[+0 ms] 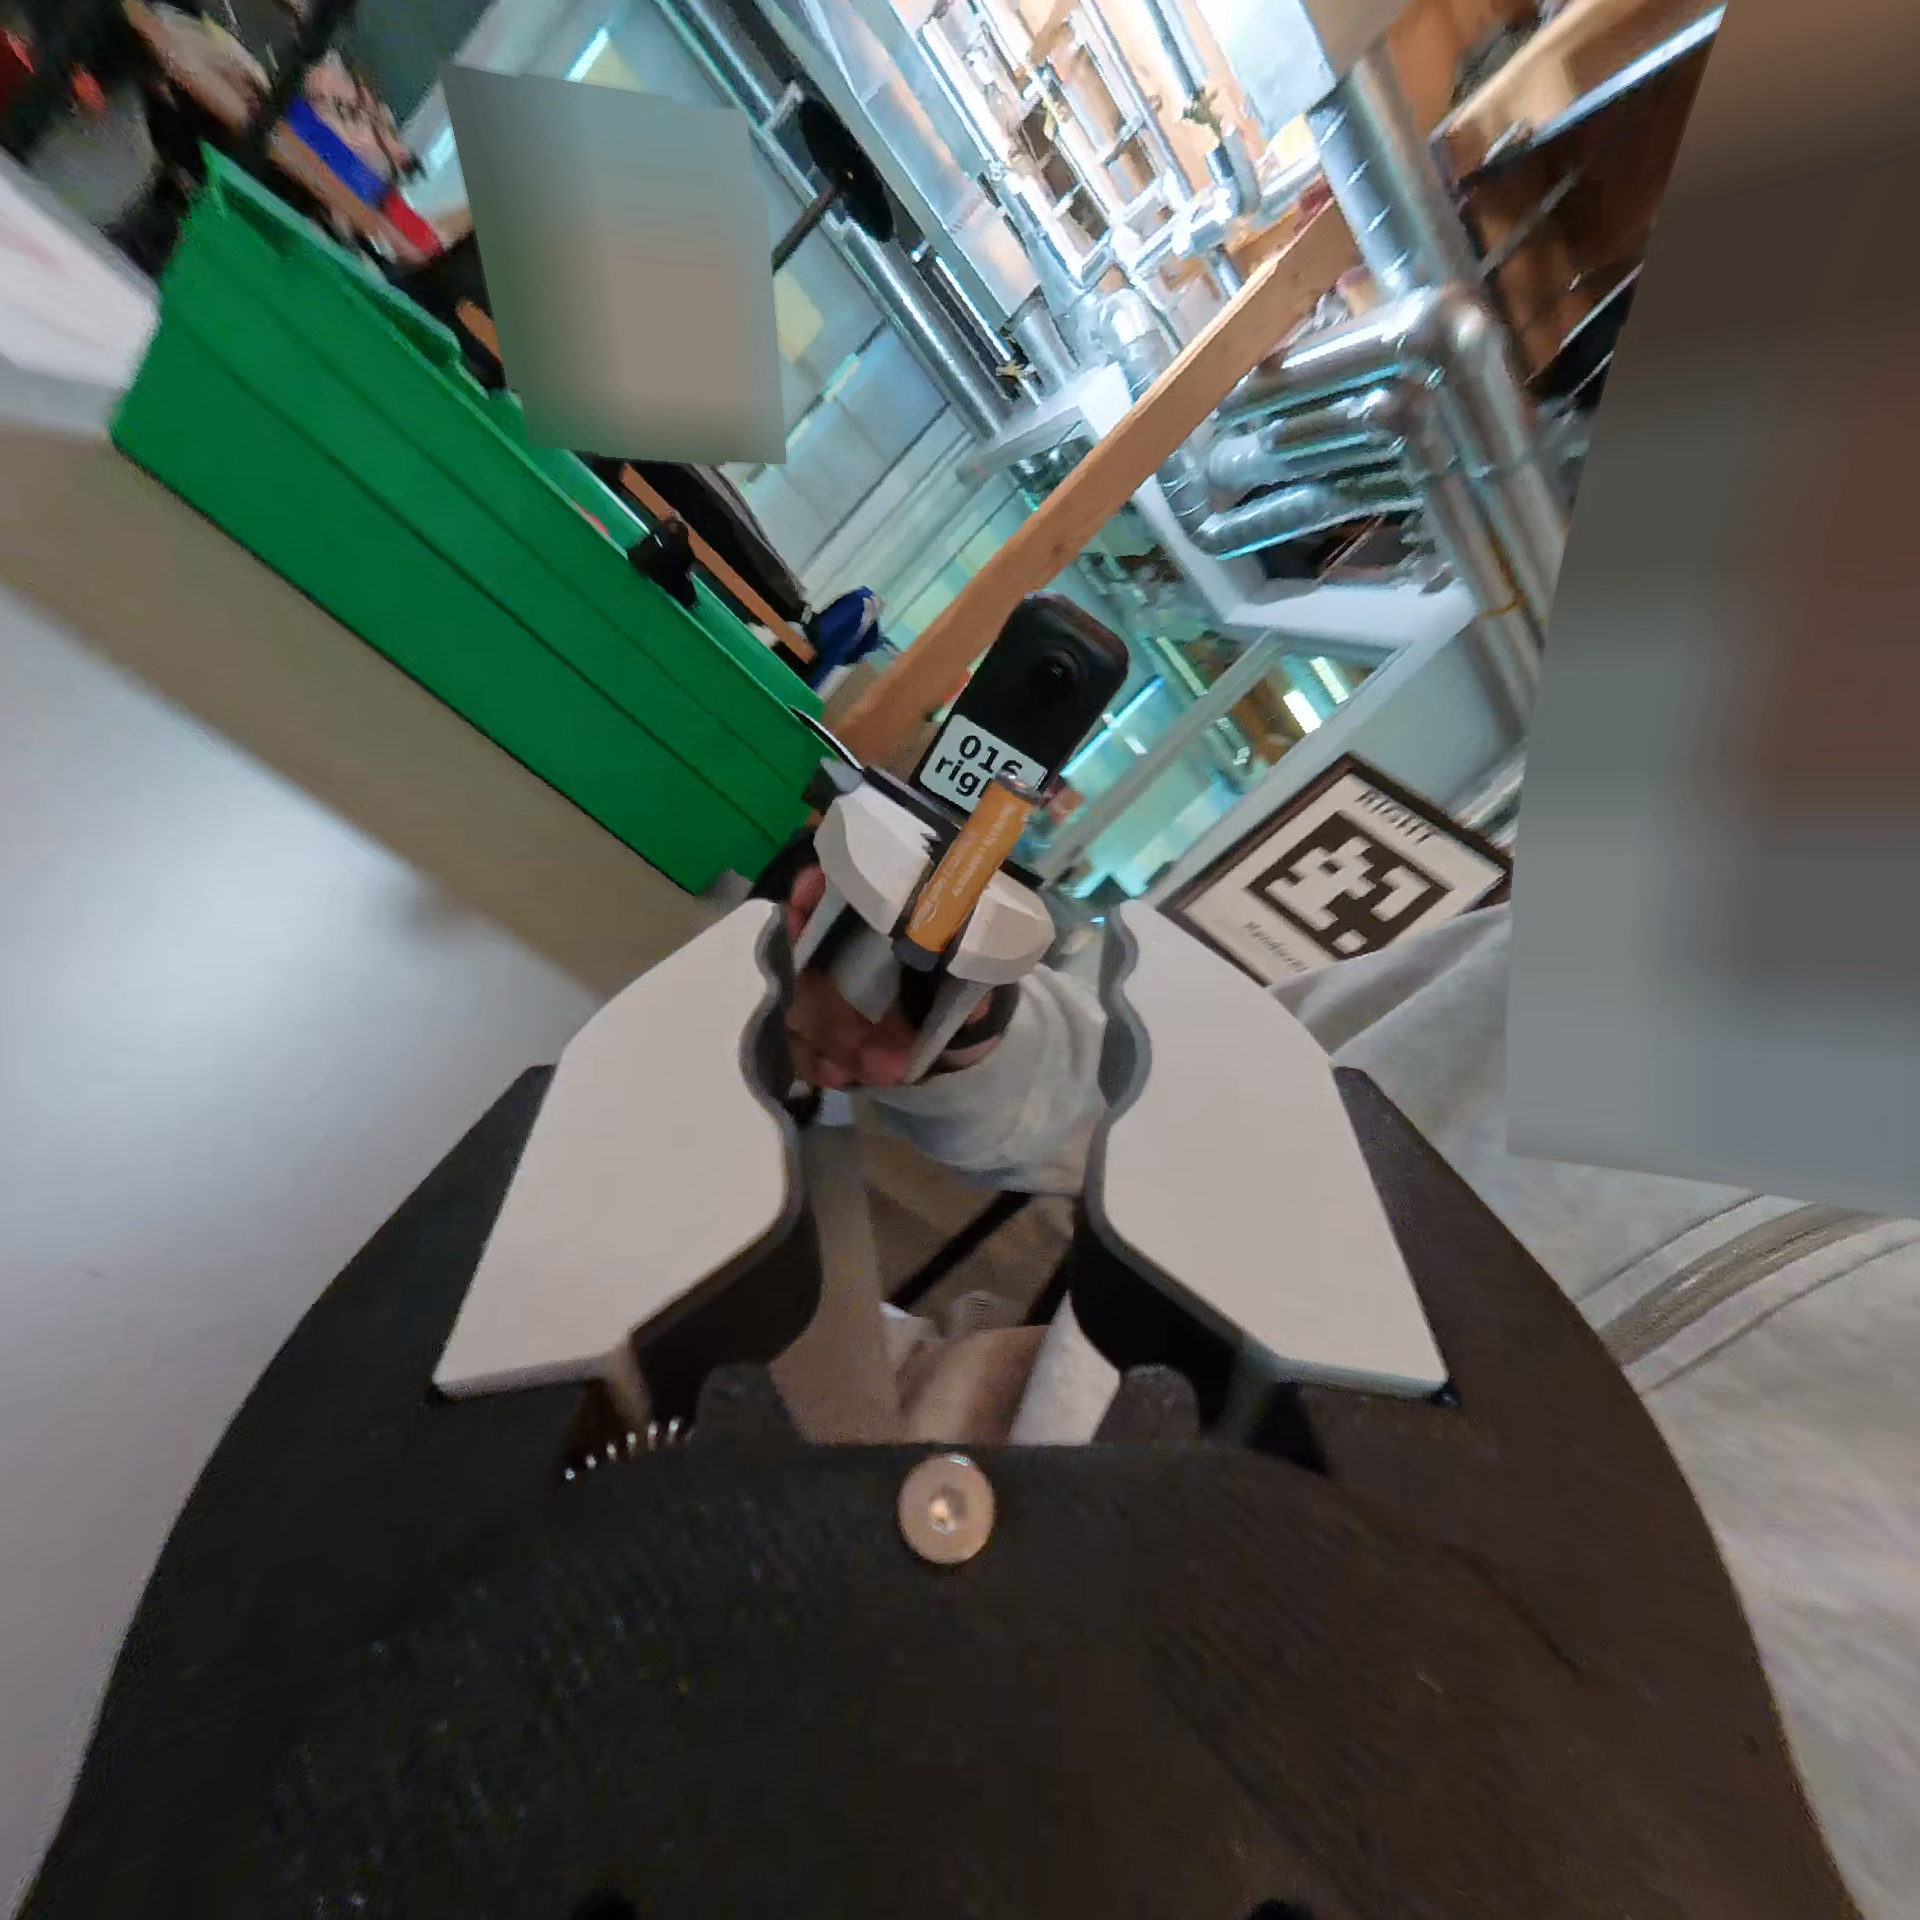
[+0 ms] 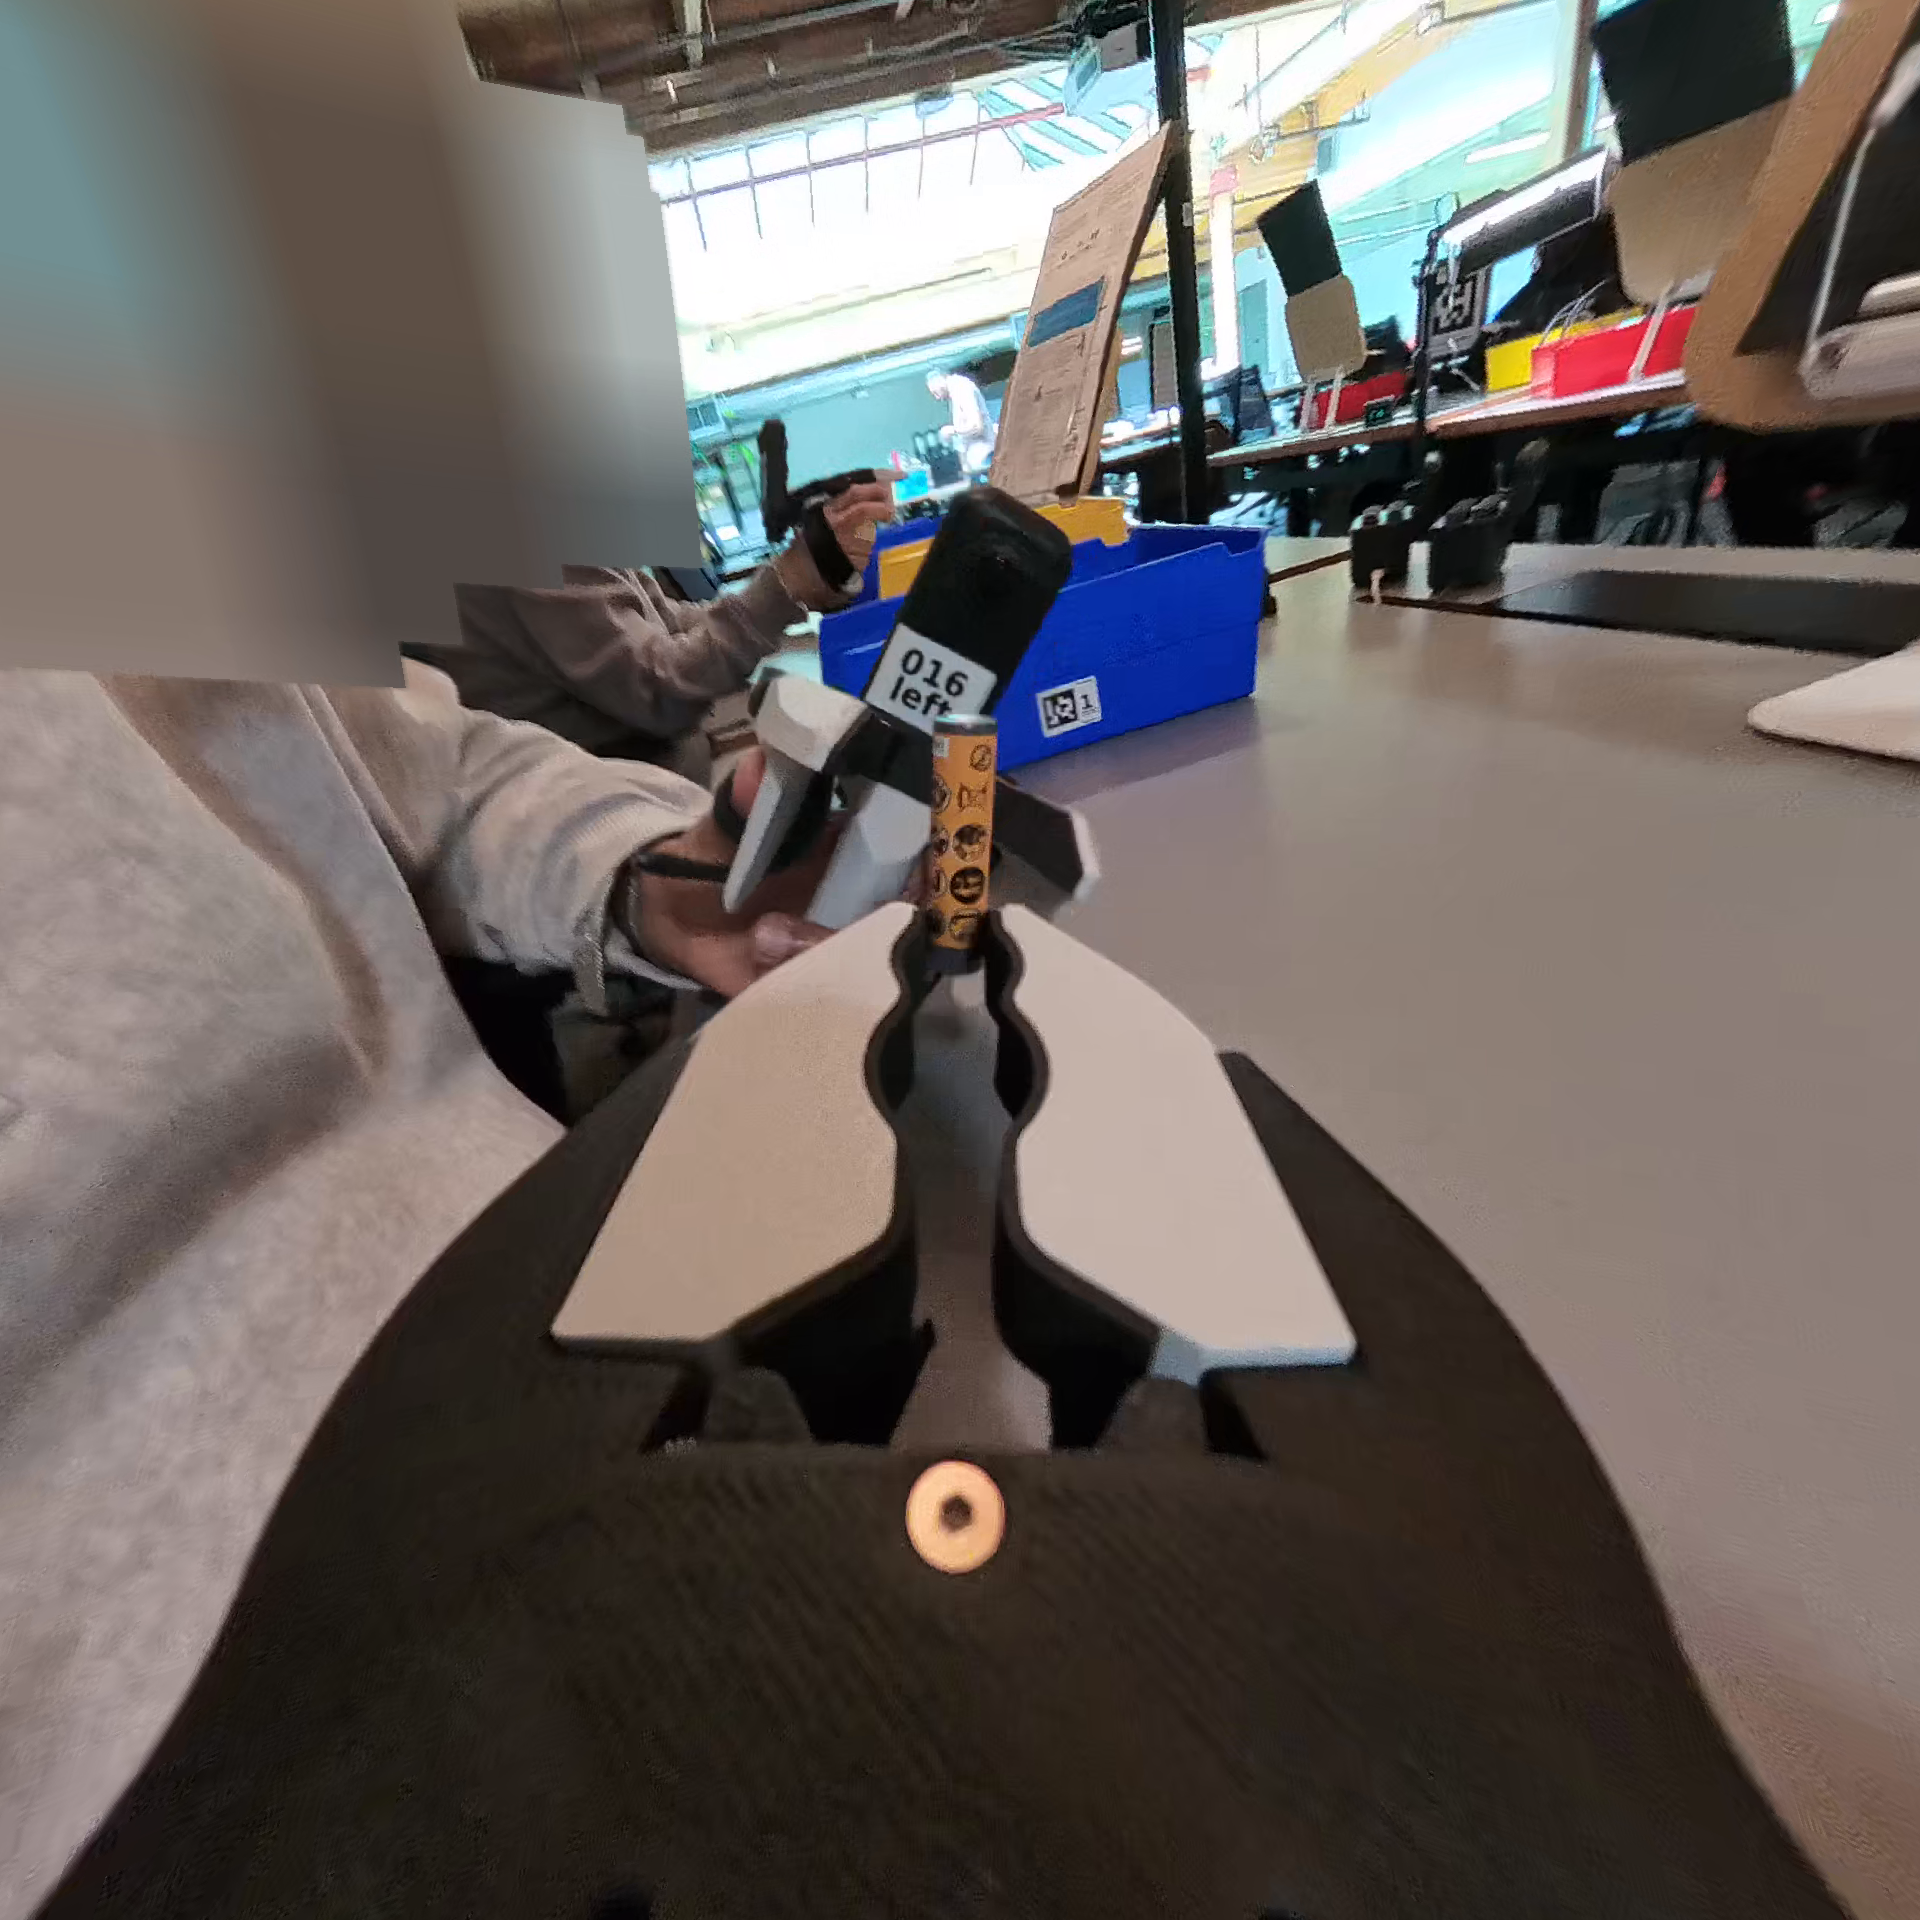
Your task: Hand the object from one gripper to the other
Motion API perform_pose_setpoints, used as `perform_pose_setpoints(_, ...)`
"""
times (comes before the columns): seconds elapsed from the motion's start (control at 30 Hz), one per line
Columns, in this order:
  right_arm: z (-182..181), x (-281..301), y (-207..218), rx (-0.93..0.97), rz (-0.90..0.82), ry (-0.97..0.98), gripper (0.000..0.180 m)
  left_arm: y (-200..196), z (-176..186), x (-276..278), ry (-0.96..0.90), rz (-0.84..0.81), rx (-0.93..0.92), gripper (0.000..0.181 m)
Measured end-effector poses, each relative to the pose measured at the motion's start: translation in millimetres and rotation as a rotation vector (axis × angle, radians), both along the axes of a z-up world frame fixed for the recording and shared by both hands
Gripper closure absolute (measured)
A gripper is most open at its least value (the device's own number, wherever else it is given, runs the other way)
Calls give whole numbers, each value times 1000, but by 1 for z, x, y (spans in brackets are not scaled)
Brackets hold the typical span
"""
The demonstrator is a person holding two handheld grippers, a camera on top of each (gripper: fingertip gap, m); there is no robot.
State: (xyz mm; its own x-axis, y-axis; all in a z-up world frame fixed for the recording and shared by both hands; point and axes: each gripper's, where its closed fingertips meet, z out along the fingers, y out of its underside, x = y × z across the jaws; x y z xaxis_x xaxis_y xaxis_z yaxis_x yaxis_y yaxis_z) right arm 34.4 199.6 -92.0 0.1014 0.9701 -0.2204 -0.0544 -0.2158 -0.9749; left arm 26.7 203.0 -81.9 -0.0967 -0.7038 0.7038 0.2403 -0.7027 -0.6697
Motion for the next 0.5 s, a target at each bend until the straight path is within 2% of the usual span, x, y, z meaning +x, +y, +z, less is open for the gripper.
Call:
perform_pose_setpoints(0.03,1,0,0,-35,9,18,169,1,2,-2,18,31,57,131)
perform_pose_setpoints(0.2,3,-2,-2,-70,30,52,169,2,6,-7,99,102,217,140)
perform_pose_setpoints(0.5,0,-19,-19,-97,91,31,168,-18,13,2,116,59,360,152)
